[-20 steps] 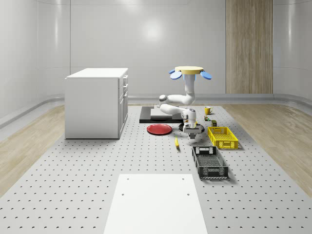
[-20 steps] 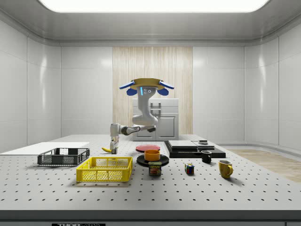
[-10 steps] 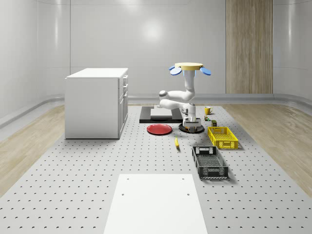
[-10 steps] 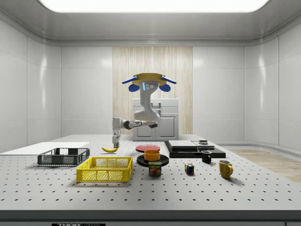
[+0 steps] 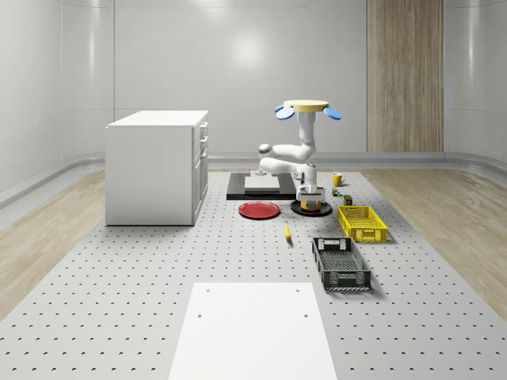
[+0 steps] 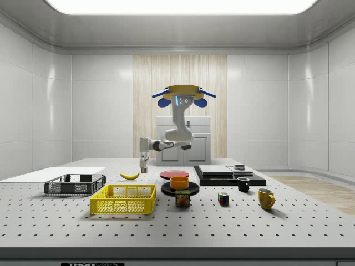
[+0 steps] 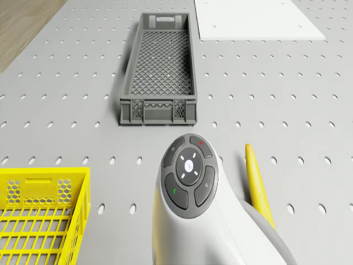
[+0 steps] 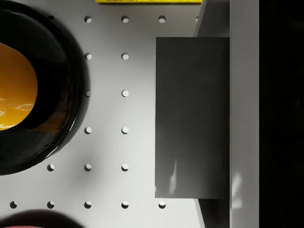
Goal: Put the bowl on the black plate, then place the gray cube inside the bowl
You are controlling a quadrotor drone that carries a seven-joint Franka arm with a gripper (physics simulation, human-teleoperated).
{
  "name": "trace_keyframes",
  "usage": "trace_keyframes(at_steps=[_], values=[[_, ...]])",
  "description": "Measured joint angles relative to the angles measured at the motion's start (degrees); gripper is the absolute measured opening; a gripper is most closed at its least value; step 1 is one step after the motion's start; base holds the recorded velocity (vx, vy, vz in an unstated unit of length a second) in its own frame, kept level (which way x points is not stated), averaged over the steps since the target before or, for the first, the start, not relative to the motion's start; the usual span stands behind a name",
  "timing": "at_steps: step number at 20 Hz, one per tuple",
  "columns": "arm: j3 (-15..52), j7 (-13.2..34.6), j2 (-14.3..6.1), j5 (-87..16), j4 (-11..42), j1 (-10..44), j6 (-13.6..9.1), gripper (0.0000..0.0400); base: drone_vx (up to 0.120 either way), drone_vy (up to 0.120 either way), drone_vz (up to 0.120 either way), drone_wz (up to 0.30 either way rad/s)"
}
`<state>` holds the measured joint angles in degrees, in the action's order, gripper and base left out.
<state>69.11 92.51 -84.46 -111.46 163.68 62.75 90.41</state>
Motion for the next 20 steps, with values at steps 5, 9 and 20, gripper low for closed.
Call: trace_keyframes(at_steps=[5, 9, 20], values=[[0.05, 0.05, -0.14, 0.08, -0.01, 0.06, 0.13, 0.0251, -0.120, 0.048, 0.000, 0.000], [0.07, 0.08, -0.25, 0.14, -0.01, 0.10, 0.23, 0.0251, -0.120, 0.000, 0.000, 0.000], [0.13, 0.16, -0.52, 0.26, -0.03, 0.21, 0.48, 0.0251, -0.120, 0.000, 0.000, 0.000]])
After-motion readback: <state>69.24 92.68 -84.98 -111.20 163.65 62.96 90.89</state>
